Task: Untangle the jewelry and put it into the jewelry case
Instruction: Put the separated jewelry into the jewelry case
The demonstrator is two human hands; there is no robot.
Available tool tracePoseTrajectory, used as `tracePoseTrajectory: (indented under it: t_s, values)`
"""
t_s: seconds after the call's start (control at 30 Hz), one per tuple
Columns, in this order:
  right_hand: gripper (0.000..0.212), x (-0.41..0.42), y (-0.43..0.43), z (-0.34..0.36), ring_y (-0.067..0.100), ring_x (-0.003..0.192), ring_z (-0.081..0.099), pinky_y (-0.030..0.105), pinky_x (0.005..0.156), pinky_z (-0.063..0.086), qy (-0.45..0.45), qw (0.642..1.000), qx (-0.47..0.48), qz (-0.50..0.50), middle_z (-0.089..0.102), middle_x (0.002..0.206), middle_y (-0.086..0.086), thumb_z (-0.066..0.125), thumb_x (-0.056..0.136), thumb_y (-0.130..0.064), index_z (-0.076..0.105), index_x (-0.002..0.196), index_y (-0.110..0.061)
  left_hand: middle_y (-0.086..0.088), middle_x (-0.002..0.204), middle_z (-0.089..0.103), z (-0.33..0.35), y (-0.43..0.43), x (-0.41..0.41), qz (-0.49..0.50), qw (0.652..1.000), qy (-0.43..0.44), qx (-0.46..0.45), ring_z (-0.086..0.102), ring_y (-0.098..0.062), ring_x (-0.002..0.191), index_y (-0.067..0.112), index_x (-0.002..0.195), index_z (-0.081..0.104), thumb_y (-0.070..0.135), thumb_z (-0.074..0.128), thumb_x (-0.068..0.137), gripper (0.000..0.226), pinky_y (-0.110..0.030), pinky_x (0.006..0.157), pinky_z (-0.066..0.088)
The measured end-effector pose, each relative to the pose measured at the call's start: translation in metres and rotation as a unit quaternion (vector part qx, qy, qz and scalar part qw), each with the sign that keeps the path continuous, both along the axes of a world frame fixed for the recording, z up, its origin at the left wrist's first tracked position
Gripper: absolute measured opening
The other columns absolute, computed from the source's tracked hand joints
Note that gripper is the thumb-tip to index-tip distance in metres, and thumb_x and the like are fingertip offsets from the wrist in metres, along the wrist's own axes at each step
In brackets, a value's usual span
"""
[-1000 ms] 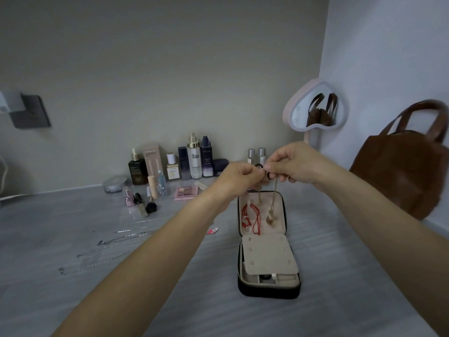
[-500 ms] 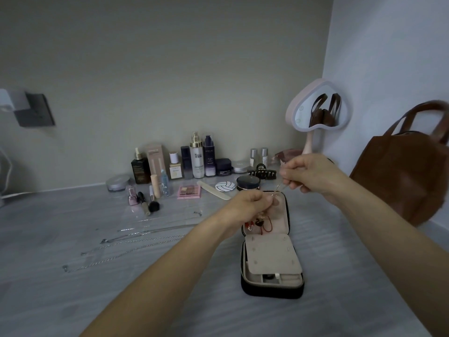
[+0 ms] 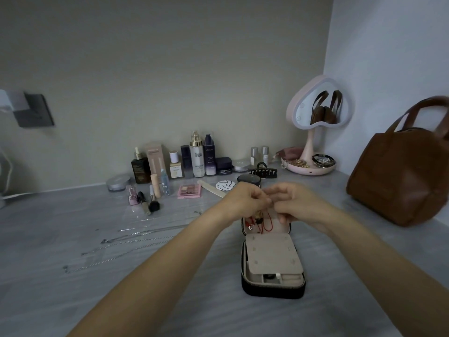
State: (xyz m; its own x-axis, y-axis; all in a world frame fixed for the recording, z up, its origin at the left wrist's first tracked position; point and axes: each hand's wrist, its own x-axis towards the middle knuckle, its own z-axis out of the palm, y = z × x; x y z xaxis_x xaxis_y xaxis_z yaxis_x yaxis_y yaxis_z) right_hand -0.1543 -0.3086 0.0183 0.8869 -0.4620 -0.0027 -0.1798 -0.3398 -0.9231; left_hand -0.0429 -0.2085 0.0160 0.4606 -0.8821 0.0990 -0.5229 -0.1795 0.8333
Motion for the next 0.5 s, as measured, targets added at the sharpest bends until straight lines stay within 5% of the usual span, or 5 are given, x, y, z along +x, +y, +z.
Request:
tracePoseTrajectory:
  t_s: [0.1,0.2,0.3,0.5]
  values:
    - [0.035,0.005,-0.001,-0.007,0.007,0.047,0.053,0.02,0.045,0.041,-0.003,1.0,-0.004,0.016,0.067,0.09,0.012,0.051,0.08,0.011,0.059,0.108,-0.008,-0.01,0.081,0.063,0.0,0.0,0.002,-0.002,1.0,-0.011,-0.003,0.055,-0.019,0.076,0.001,0.09,0.07,0.014,0.061,0.089,0.016,-0.026,0.066,0.045]
    - [0.025,0.008,-0.005,-0.01,0.014,0.057,0.054,0.016,0.046,0.039,-0.01,0.999,-0.052,-0.003,0.063,0.08,0.015,0.059,0.081,0.006,0.06,0.098,-0.011,-0.011,0.082,0.061,0.002,0.0,0.004,-0.002,1.0,-0.009,-0.002,0.054,-0.018,0.074,0.007,0.083,0.068,0.014,0.06,0.089,0.012,-0.023,0.064,0.043]
    - [0.019,0.01,-0.01,-0.012,0.002,0.045,0.049,0.015,0.046,0.038,-0.014,0.997,-0.079,-0.013,0.056,0.061,0.003,0.062,0.081,0.004,0.061,0.086,-0.015,-0.004,0.073,0.061,0.002,-0.001,0.006,0.001,1.0,0.003,0.002,0.054,-0.011,0.064,0.015,0.074,0.063,0.015,0.06,0.089,0.015,-0.016,0.058,0.043]
    - [0.014,0.01,-0.015,-0.013,0.007,0.054,0.057,0.014,0.05,0.044,-0.023,0.992,-0.114,-0.049,0.065,0.067,0.004,0.073,0.076,-0.006,0.064,0.073,-0.017,0.002,0.062,0.056,-0.003,-0.002,0.01,0.025,1.0,-0.014,0.002,0.049,0.002,0.048,0.012,0.077,0.065,0.018,0.061,0.089,0.014,-0.007,0.045,0.037]
